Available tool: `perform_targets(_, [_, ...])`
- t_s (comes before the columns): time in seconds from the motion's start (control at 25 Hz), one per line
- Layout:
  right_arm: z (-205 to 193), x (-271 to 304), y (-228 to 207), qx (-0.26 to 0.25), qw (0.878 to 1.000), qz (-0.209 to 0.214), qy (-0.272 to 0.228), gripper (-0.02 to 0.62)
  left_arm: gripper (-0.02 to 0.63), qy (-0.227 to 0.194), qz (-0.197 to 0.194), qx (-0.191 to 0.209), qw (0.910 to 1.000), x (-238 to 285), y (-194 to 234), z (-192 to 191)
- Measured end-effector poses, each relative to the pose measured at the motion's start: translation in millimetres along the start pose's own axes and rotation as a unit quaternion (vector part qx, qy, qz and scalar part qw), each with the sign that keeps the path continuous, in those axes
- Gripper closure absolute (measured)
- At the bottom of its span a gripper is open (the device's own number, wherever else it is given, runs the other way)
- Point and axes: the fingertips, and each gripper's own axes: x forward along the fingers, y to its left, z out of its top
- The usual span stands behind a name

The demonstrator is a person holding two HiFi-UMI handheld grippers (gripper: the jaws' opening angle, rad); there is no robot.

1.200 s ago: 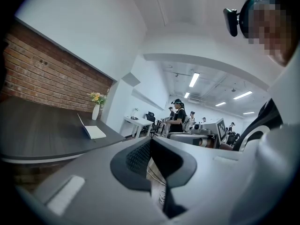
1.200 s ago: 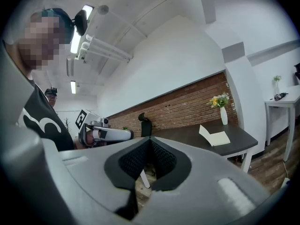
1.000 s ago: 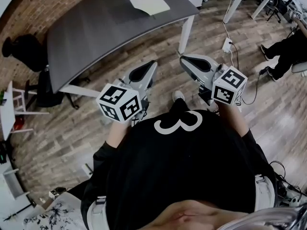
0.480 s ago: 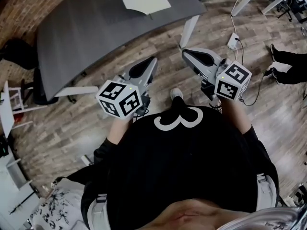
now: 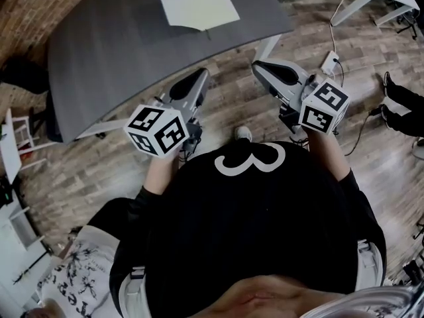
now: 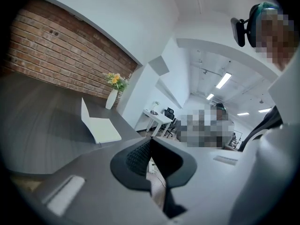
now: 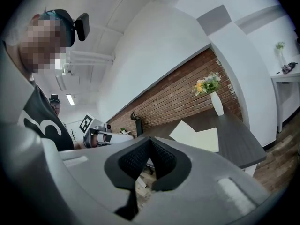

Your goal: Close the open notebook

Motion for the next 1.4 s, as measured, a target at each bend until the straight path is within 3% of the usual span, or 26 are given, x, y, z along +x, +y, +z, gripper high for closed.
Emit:
perform_targets(0.44, [25.8, 40.4, -36.3, -0.004, 1.0, 0.012, -0.002, 0.594, 0.595, -0.021, 0.037, -0.009, 0.999, 10.7, 61.1, 38.4])
perform_targets(1.04, [49.6, 109.4, -125.2, 0.024, 0.998, -0.049, 0.009, 0.594, 0.595, 0.0, 0.083, -0.039, 0.9957, 42.2, 203.7, 67.5])
perform_targets(1.4, [46.7, 129.4, -151.5, 0.045, 0.996, -0.078, 0.01, 0.594, 0.595, 0.02, 0.074, -0.056, 0.9955, 73.0, 263.2, 52.5])
